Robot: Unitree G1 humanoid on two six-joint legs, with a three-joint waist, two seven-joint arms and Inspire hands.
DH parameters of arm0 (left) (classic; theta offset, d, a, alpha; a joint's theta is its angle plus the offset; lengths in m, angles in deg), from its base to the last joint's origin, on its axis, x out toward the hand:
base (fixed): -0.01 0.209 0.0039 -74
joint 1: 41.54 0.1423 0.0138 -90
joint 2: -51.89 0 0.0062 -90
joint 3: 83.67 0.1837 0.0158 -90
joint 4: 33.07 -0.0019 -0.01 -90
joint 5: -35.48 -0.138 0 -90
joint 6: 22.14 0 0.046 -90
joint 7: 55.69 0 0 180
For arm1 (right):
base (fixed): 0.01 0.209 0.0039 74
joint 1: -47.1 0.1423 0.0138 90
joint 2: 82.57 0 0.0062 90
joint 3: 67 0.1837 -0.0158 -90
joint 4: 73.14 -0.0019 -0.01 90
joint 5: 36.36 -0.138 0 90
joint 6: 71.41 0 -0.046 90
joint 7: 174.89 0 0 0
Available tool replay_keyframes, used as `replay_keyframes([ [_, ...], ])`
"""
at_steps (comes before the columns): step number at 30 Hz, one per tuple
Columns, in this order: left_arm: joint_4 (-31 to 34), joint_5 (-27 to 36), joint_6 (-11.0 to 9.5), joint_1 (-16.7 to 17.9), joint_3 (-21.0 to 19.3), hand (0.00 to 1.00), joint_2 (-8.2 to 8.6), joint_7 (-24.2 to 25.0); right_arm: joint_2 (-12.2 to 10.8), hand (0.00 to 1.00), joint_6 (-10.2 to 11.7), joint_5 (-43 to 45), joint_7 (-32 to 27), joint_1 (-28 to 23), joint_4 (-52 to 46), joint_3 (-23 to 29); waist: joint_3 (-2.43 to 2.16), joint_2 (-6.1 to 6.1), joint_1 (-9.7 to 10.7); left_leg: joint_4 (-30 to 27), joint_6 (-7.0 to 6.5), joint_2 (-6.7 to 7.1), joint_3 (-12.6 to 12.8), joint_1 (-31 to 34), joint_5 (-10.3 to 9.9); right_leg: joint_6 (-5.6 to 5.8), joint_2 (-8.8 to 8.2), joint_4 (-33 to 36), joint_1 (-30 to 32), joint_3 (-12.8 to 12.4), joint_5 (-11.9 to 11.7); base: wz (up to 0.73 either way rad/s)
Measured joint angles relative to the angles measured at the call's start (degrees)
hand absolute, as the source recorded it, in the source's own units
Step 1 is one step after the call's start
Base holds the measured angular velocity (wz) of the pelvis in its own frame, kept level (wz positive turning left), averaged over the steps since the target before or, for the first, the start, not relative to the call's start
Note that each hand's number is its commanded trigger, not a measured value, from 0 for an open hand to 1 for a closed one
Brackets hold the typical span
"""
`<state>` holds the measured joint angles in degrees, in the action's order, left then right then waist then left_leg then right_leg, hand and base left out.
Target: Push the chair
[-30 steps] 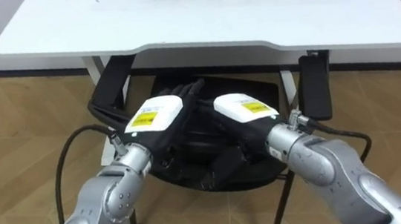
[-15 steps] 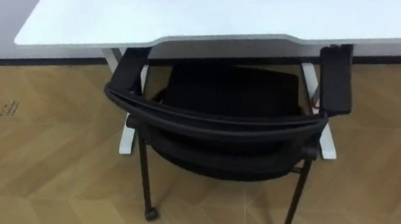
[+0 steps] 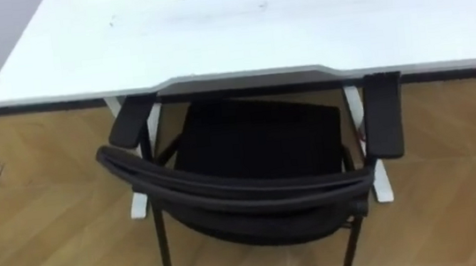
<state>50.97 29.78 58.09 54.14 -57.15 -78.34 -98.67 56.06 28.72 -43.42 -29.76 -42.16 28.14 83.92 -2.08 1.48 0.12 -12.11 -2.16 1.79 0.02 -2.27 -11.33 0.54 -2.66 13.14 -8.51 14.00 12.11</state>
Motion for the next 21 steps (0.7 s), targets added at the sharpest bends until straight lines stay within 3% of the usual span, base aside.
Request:
replay_keyframes([
  [2, -2.37, 9.53, -1.23, 7.63, -1.13, 0.00, 5.24, -3.64, -4.75, 0.00, 0.38, -5.91, -4.51, -8.36, 1.33, 5.29, 0.05, -0.25, 1.04, 0.97, 0.06, -0.10, 1.67, -1.04, 0.04, 0.31, 0.05, 0.38, -0.16, -1.66, 0.21, -0.13],
  [3, -3.26, 12.30, -1.35, 9.25, -1.16, 0.00, 6.67, -4.31, -6.67, 0.00, 0.43, -7.62, -5.58, -10.31, 1.38, 6.19, 0.10, -0.39, 1.15, 1.03, 0.06, -0.09, 2.16, -1.16, 0.04, 0.31, 0.06, 0.36, -0.22, -2.20, 0.20, -0.17],
  [5, -9.71, 22.72, -1.15, 13.06, -0.16, 0.00, 12.18, -5.08, -16.49, 0.00, 0.29, -14.54, -8.64, -17.40, 2.09, 7.95, 0.11, -1.00, 1.00, 1.37, 0.06, -0.17, 3.15, -1.73, 0.04, 0.31, 0.08, 0.46, -0.26, -3.14, 0.21, -0.23],
  [6, -11.46, 25.11, -0.92, 13.23, 0.06, 0.00, 13.71, -5.20, -19.10, 0.00, 0.00, -16.32, -9.16, -18.66, 2.16, 7.95, 0.11, -1.12, 0.97, 1.36, 0.06, -0.16, 3.24, -1.81, 0.03, 0.31, 0.06, 0.52, -0.25, -3.25, 0.20, -0.24],
  [8, -16.42, 33.02, -0.43, 14.58, 3.55, 0.00, 21.08, -5.92, -29.85, 0.00, -0.15, -22.22, -10.36, -23.73, 2.61, 7.71, 0.25, -0.98, 0.41, 1.37, 0.06, -0.22, 4.63, -2.25, 0.03, 0.31, -0.12, 1.76, 0.43, -4.67, 0.20, -0.22],
  [9, -17.05, 34.44, -0.43, 15.04, 4.86, 0.00, 22.98, -5.78, -32.78, 0.00, -0.11, -23.44, -10.22, -25.39, 3.32, 7.62, 0.27, -1.07, 0.23, 1.37, 0.06, -0.25, 4.65, -2.32, 0.03, 0.31, -0.21, 2.37, 0.72, -4.67, 0.20, -0.12],
  [11, -22.77, 37.89, -0.52, 17.79, 8.71, 0.00, 29.21, -3.83, -42.93, 0.00, -0.23, -29.43, -8.97, -30.42, 9.95, 4.70, 0.27, -1.51, -0.78, 1.36, 0.06, -1.03, 4.44, -2.64, 0.03, 0.31, -0.20, 5.79, 2.51, -6.14, 0.20, -0.17],
  [12, -25.15, 38.62, -0.56, 18.38, 9.46, 0.00, 30.58, -3.34, -44.97, 0.00, -0.20, -31.10, -8.64, -31.15, 11.96, 3.83, 0.31, -1.43, -1.11, 1.35, 0.06, -1.19, 4.40, -2.90, 0.03, 0.32, -0.19, 6.95, 3.19, -6.65, 0.20, -0.37],
  [14, -35.60, 41.50, -0.55, 20.60, 11.01, 0.00, 35.46, -0.26, -50.64, 0.00, -0.23, -37.48, -5.67, -33.14, 23.42, 1.38, 0.22, -1.40, -1.49, 0.34, 0.00, -1.30, 3.48, -3.45, -0.54, 0.85, -0.47, 6.15, 2.68, -8.85, 0.34, -0.44],
  [15, -38.27, 41.77, -0.54, 21.16, 11.01, 0.00, 36.54, 0.59, -51.61, 0.00, -0.28, -38.90, -4.96, -33.10, 26.00, 1.37, 0.29, -1.35, -1.33, -0.15, 0.16, -1.18, 3.47, -2.97, -0.96, 0.89, -0.52, 5.16, 1.86, -9.14, 0.23, -0.30],
  [17, -46.66, 42.20, -0.54, 22.25, 11.04, 0.00, 40.18, 4.42, -56.02, 0.00, -0.23, -41.77, -1.98, -33.10, 34.17, 1.12, 0.32, -1.22, 0.65, -1.73, 0.60, -0.98, 5.14, -1.40, -1.96, 0.99, -0.77, 3.60, 1.02, -8.13, 0.25, 0.06],
  [21, -55.19, 40.98, -0.74, 22.45, 13.45, 0.00, 42.69, 11.21, -58.05, 0.00, -0.27, -41.86, 3.44, -32.01, 45.97, -0.86, 0.43, -1.11, 1.05, -1.58, 0.58, -1.15, 5.97, -2.48, -1.95, 1.31, -0.80, 5.41, 1.66, -9.06, 0.50, 0.01],
])
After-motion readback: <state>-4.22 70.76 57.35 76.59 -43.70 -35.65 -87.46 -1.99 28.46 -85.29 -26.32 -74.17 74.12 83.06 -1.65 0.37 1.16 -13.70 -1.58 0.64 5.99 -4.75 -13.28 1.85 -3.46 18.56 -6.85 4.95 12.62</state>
